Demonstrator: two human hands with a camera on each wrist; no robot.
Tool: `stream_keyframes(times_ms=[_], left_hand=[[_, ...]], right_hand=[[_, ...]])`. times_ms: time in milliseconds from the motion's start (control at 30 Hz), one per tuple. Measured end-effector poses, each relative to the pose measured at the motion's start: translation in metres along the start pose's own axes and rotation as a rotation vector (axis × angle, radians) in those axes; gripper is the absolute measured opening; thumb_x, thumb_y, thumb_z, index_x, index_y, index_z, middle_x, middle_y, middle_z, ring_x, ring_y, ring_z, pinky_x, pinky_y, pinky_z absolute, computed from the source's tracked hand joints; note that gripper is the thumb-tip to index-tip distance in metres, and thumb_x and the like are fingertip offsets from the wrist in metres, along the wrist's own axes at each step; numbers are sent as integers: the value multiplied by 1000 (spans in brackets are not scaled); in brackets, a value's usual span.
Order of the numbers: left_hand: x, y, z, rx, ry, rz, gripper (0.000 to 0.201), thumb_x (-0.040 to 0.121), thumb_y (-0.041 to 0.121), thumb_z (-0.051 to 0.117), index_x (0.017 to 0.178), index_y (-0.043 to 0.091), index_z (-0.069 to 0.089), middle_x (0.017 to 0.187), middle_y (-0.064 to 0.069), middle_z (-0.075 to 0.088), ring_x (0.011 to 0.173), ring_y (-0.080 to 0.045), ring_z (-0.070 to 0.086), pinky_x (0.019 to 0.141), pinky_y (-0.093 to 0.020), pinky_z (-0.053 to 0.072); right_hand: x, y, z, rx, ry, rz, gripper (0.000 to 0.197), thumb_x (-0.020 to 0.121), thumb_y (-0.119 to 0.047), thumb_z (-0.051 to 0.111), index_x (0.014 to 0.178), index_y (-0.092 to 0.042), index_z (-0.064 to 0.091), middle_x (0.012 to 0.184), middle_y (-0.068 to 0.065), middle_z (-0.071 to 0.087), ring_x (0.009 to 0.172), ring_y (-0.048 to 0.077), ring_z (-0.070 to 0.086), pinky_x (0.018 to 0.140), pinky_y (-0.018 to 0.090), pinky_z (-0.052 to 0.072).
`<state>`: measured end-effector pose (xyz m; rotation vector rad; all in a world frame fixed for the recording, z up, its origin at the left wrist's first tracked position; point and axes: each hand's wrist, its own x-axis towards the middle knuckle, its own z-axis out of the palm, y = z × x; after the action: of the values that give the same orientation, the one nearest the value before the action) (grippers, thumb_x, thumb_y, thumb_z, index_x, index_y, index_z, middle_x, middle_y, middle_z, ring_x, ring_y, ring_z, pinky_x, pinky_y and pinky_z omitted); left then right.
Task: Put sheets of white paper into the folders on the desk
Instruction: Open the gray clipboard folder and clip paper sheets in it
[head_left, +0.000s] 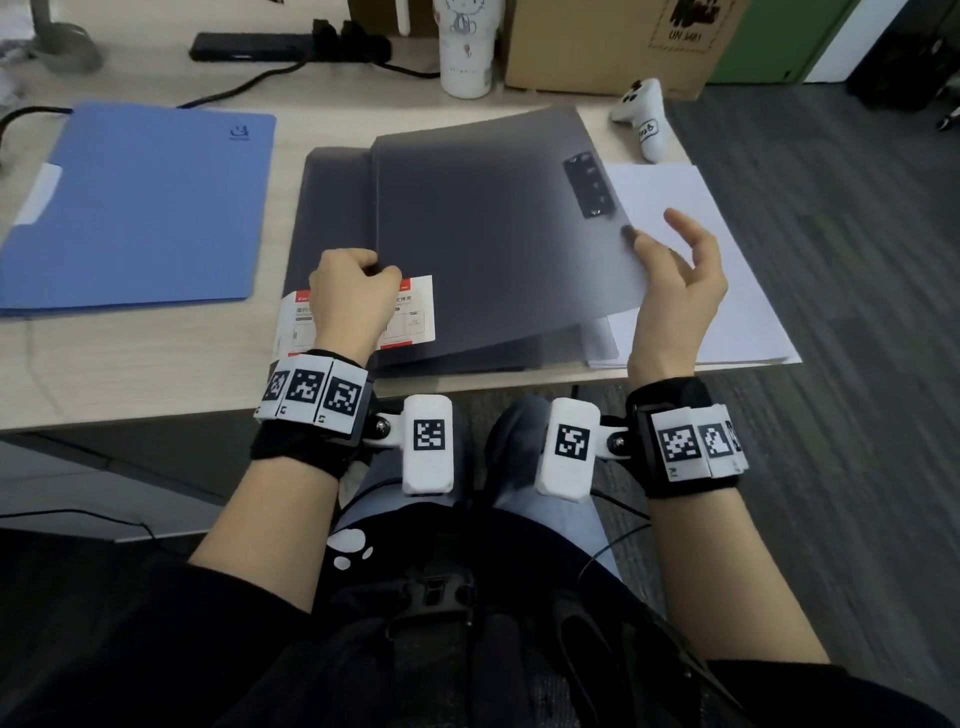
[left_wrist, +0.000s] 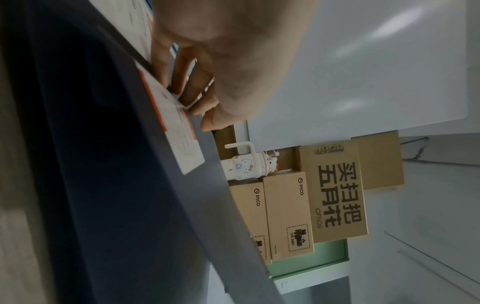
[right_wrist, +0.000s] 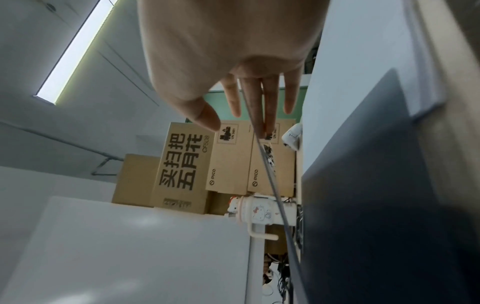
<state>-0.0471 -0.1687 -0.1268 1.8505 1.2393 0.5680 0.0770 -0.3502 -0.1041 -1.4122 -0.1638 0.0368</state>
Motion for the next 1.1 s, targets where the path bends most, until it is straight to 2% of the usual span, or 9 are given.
stream_keyframes(times_ms=[100,167,233,267,333,433,600,833,1100], left_hand=[[1,1,-4,-58,-60,7,21,88,16,56,67,15,60,70,5,60,76,-13,60,70,-23,47],[2,2,-9,-117,-99,-19,24,88,17,58,65,24,56,72,10,57,87,-17,60,87,-32,49],[3,2,-13,-190,-152,-36,10,88,21,60,92,16,67,91,4,65,99,-19,62,98,-38,49],[3,2,-18,-213,-169,-48,26,88,24,61,110,13,65,104,0,67,105,-19,62,99,-38,48],[4,3,-22,-237,-215,-47,38,89,29,59,123,11,59,110,-1,66,102,-15,61,95,-32,49],[6,1,-34,-260,-276,-22,33,93,30,54,120,12,61,88,6,63,82,-6,58,87,-26,49],[4,-6,-64,-318,-398,23,29,97,37,46,110,18,63,107,-1,66,105,-20,63,83,-27,51],[14,-6,-119,-522,-312,159,40,100,41,34,120,18,60,121,2,65,104,-16,66,90,-33,53],[20,-24,-176,-771,-183,111,63,100,49,9,104,21,65,97,4,72,90,-15,69,79,-30,50]], right_hand=[[-8,-13,13,84,-20,-77,29,91,-7,52,119,-2,57,108,-8,63,89,-8,63,85,16,50],[-14,-21,23,121,-74,-90,35,92,-20,46,122,-6,57,113,-7,62,106,1,61,95,26,49],[-20,-31,33,143,-152,-90,46,93,-34,37,127,-9,55,123,1,63,118,16,58,102,38,48],[-25,-36,41,164,-206,-83,49,96,-37,31,128,-9,54,120,-2,66,117,17,59,100,39,49],[-30,-47,50,196,-306,-84,54,100,-36,18,130,-7,53,113,-11,68,113,17,62,98,39,50],[-39,-59,67,219,-449,-102,58,101,-36,13,131,-6,53,129,6,61,116,23,61,97,43,50],[-52,-64,101,221,-644,-78,55,95,-37,23,132,-6,51,137,12,54,124,24,55,98,37,49],[-71,-56,150,111,-837,-178,40,94,-22,43,128,-5,54,135,11,55,127,19,52,108,43,42],[-93,-36,200,56,-981,-164,29,89,-5,53,117,-6,60,126,15,60,120,12,56,95,17,45]])
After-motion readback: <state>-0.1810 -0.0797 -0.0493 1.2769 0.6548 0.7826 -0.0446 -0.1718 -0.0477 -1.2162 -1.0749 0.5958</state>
